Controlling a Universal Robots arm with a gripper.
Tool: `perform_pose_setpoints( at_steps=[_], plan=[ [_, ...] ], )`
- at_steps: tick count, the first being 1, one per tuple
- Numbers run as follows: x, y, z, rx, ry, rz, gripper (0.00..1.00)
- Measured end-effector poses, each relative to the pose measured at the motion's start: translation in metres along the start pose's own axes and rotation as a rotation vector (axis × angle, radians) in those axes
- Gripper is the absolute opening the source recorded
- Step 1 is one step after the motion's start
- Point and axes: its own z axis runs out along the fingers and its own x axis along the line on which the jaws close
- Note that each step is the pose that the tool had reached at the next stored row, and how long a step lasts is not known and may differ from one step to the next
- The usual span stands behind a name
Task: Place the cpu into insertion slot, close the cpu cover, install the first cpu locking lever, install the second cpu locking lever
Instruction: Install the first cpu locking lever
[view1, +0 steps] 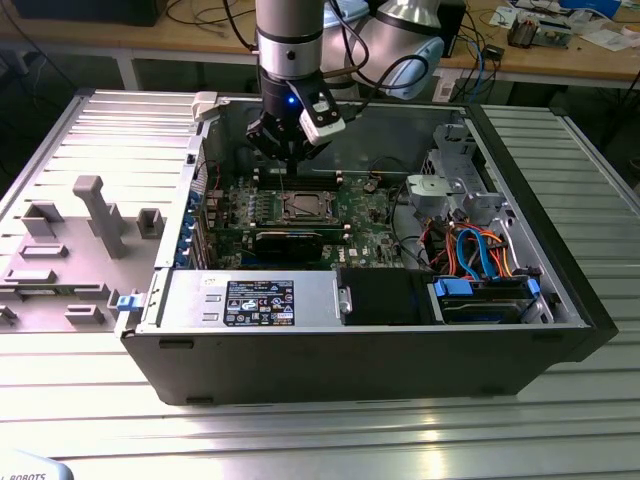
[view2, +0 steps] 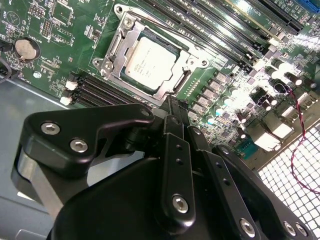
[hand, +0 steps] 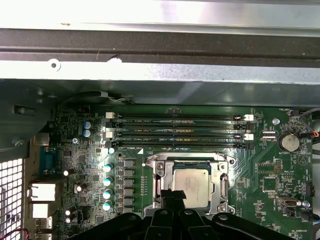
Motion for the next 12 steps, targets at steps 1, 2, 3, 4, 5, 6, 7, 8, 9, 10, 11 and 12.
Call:
perform_pose_setpoints(
  at_steps=[1,2,3,4,5,6,7,8,9,10,11,12],
  plan=[
    [0.0,0.0,0.0,0.0,0.0,0.0,0.11],
    [0.0,0.0,0.0,0.0,0.0,0.0,0.11],
    [0.0,0.0,0.0,0.0,0.0,0.0,0.11],
    [0.0001,0.0,0.0,0.0,0.0,0.0,0.11],
    [0.0001,0.0,0.0,0.0,0.0,0.0,0.11],
    [0.0002,0.0,0.0,0.0,0.0,0.0,0.11],
    [0.0008,0.0,0.0,-0.0001,-0.0001,0.0,0.11],
    [0.0013,0.0,0.0,-0.0001,-0.0001,0.0,0.11],
    [0.0022,0.0,0.0,0.0,-0.0001,0.0,0.11],
    [0.0047,0.0,-0.0001,0.0,0.0,0.0,0.11],
    [0.007,0.0001,-0.0002,0.0,0.0,0.0,0.11],
    [0.0107,0.0001,-0.0003,-0.0001,0.0,0.0,0.11]
  ],
)
